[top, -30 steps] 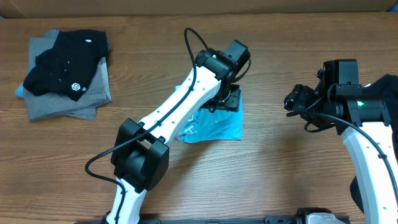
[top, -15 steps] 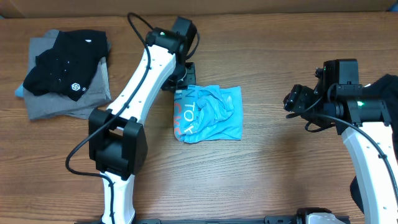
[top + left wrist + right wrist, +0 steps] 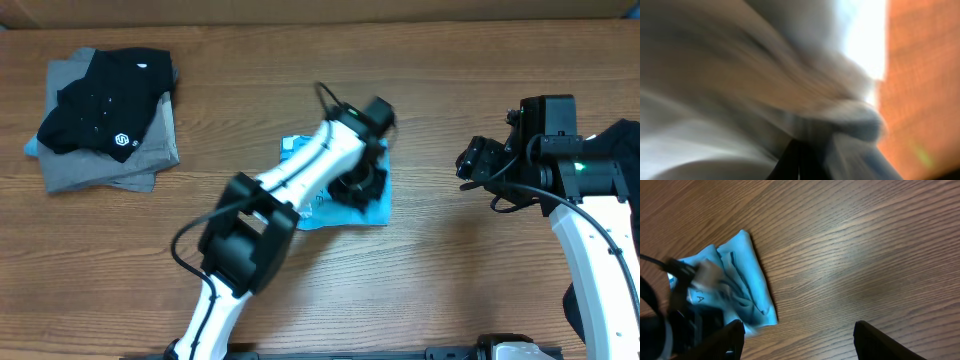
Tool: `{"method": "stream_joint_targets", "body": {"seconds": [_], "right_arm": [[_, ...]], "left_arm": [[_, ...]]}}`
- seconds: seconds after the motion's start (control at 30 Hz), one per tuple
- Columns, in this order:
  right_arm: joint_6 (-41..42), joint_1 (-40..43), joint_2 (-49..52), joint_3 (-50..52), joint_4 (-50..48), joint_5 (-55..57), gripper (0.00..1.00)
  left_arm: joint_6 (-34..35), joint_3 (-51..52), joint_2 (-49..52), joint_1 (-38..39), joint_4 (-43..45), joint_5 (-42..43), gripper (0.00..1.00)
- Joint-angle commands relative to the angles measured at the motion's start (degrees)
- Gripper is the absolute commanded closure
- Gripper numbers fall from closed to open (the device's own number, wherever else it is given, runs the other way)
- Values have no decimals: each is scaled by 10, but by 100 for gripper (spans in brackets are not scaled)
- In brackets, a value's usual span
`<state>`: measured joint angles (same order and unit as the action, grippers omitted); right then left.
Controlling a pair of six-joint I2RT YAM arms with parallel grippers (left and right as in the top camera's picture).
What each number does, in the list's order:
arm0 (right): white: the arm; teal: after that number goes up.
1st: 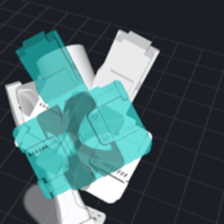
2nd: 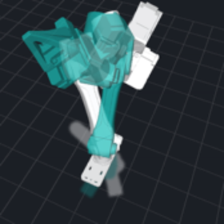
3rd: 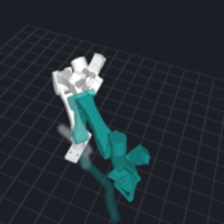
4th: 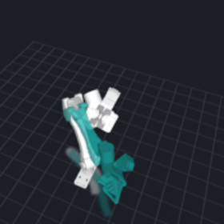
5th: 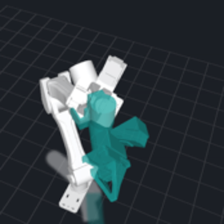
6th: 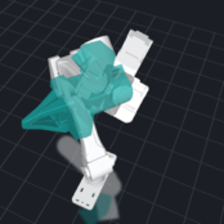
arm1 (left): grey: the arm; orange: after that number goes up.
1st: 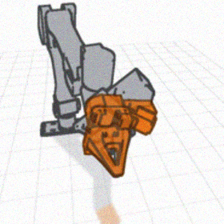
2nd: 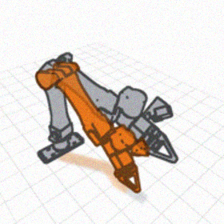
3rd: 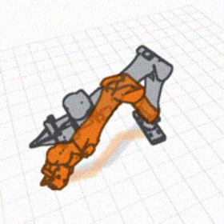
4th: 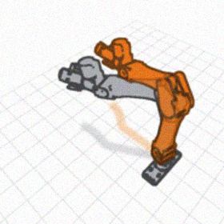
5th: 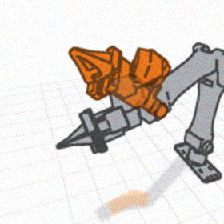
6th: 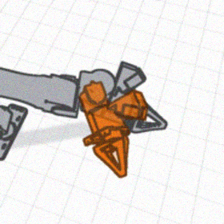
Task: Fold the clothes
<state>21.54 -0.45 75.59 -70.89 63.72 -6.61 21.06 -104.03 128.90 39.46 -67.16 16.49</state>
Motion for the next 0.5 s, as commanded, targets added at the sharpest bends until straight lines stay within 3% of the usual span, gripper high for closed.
{"method": "stream_joint_targets", "body": {"seconds": [0.0,0.2,0.3,0.47], "right_arm": [[-3,2,-6,-8,-5,0,27],[-3,2,-6,-8,-13,0,26],[-3,2,-6,-8,-12,-1,26],[-3,2,-6,-8,-12,-1,26]], "left_arm": [[-6,-28,-18,25,-26,-5,96],[23,-68,-67,3,-77,-130,96],[23,-76,-91,-36,-81,-180,89],[22,-74,-80,-121,-75,-191,90]]}}
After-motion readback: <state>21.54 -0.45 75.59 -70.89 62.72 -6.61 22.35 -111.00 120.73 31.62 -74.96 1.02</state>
